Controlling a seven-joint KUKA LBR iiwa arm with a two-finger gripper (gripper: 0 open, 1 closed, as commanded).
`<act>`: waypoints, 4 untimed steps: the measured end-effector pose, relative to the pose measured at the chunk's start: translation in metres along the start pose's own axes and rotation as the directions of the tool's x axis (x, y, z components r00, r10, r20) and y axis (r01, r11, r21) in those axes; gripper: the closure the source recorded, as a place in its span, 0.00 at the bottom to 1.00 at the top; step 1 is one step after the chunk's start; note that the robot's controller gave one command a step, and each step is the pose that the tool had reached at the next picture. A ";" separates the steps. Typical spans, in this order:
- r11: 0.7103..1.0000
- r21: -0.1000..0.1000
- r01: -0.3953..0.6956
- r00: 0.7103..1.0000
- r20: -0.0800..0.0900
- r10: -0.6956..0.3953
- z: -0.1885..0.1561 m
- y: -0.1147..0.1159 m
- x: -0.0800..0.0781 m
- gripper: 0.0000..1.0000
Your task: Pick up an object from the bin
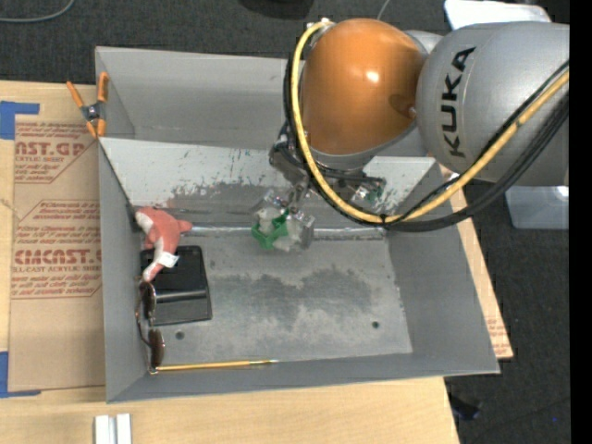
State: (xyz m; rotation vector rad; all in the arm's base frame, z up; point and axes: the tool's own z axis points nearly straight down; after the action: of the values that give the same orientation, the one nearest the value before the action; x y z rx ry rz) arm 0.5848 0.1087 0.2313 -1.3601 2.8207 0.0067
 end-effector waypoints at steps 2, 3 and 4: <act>0.997 0.003 -0.081 0.997 0.009 0.081 0.018 0.009 0.001 1.00; 0.999 0.007 0.051 0.999 0.010 -0.051 0.076 0.003 0.000 1.00; 0.989 0.010 0.145 0.989 0.012 -0.145 0.104 0.013 -0.009 1.00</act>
Offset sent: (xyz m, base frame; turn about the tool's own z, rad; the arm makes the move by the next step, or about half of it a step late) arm -0.0078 0.0033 -0.0168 0.0826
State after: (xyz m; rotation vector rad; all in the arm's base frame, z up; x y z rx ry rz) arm 0.5809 0.1244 0.1273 -1.5531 2.7009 0.0018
